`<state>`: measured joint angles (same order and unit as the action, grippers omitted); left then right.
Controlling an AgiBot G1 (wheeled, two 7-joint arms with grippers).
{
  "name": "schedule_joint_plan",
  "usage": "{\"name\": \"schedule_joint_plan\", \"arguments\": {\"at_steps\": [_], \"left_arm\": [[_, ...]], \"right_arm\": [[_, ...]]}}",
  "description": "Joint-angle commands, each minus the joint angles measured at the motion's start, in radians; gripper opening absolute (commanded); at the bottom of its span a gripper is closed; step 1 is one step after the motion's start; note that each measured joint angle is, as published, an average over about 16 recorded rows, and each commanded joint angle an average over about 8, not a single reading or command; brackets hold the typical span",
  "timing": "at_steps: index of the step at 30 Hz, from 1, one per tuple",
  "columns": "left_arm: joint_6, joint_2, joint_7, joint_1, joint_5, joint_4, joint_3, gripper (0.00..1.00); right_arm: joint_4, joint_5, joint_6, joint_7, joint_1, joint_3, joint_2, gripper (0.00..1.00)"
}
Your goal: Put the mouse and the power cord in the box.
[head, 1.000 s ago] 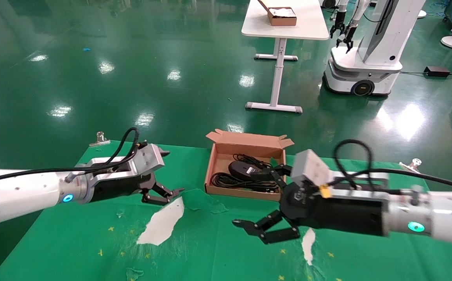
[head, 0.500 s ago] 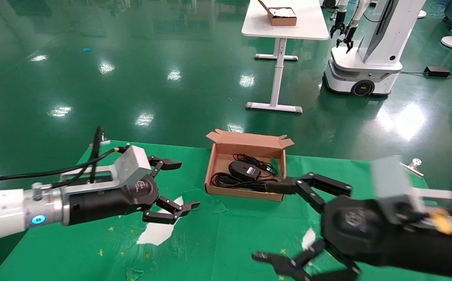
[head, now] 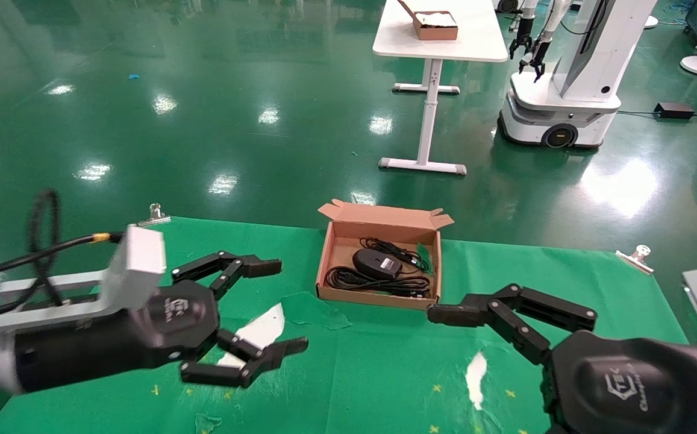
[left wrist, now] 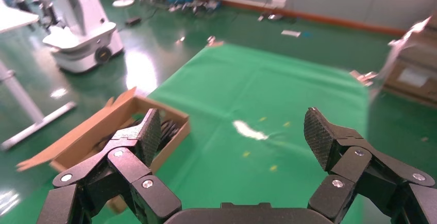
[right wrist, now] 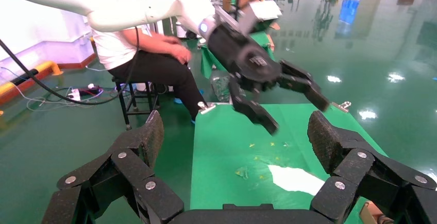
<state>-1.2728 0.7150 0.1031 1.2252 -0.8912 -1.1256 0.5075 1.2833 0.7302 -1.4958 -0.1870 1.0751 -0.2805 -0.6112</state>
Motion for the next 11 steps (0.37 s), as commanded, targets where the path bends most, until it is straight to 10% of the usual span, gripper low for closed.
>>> {"name": "schedule_joint_plan", "arguments": {"at_steps": [1,11], "left_arm": [[-0.031,-0.014,0.012,-0.021,0.022,-0.022,-0.031,1.0],[-0.161,-0.075,0.061,-0.109,0.116,-0.115,-0.165,1.0]], "right_arm": [[0.0,0.0,0.0,0.0,0.0,0.0,0.0,1.0],[0.0,-0.001,0.0,0.0,0.0,-0.001,0.0,1.0]]}}
